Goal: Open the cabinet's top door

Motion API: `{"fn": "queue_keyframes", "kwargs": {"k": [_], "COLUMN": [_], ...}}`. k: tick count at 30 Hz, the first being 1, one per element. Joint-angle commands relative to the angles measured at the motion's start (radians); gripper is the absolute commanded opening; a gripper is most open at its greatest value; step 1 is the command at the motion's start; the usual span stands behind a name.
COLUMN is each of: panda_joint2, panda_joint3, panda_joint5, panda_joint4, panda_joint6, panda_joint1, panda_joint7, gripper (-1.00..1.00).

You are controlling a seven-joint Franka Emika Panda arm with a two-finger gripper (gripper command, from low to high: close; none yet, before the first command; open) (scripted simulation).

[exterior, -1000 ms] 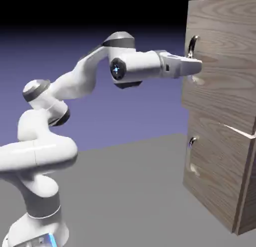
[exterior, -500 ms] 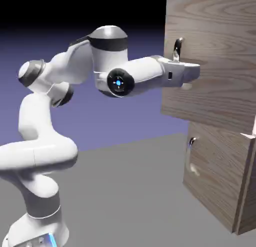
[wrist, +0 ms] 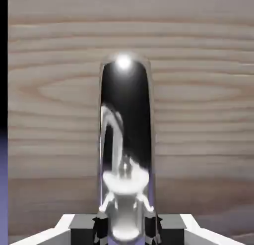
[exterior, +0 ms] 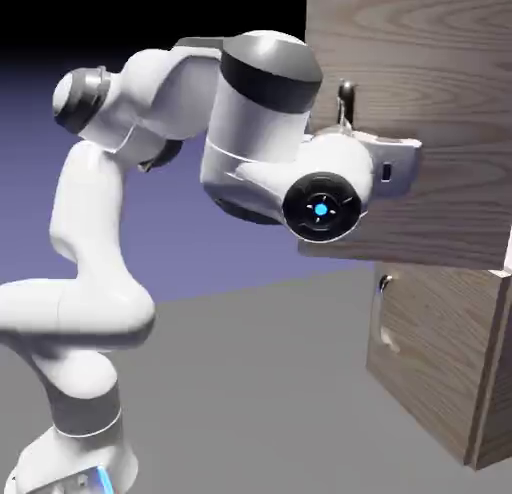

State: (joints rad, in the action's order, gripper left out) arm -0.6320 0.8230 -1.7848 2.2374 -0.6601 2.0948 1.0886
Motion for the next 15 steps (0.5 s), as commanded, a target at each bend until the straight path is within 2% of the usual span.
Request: {"fn": "queue_keyframes", "kwargs": {"k": [1, 7, 15], "panda_joint2": [0.036, 0.254, 0.544], "panda_joint3": [0.024, 0.194, 0.389], "panda_joint5": [0.031, 0.21, 0.424], "panda_joint4": [-0.033, -0.218, -0.374], "panda_joint6": [0.012, 0.028, -0.082], "panda_joint1": [0.026, 0.16, 0.223], "panda_joint7": [0.018, 0.092, 0.088], "gripper": [-1.0, -1.0, -1.0]}}
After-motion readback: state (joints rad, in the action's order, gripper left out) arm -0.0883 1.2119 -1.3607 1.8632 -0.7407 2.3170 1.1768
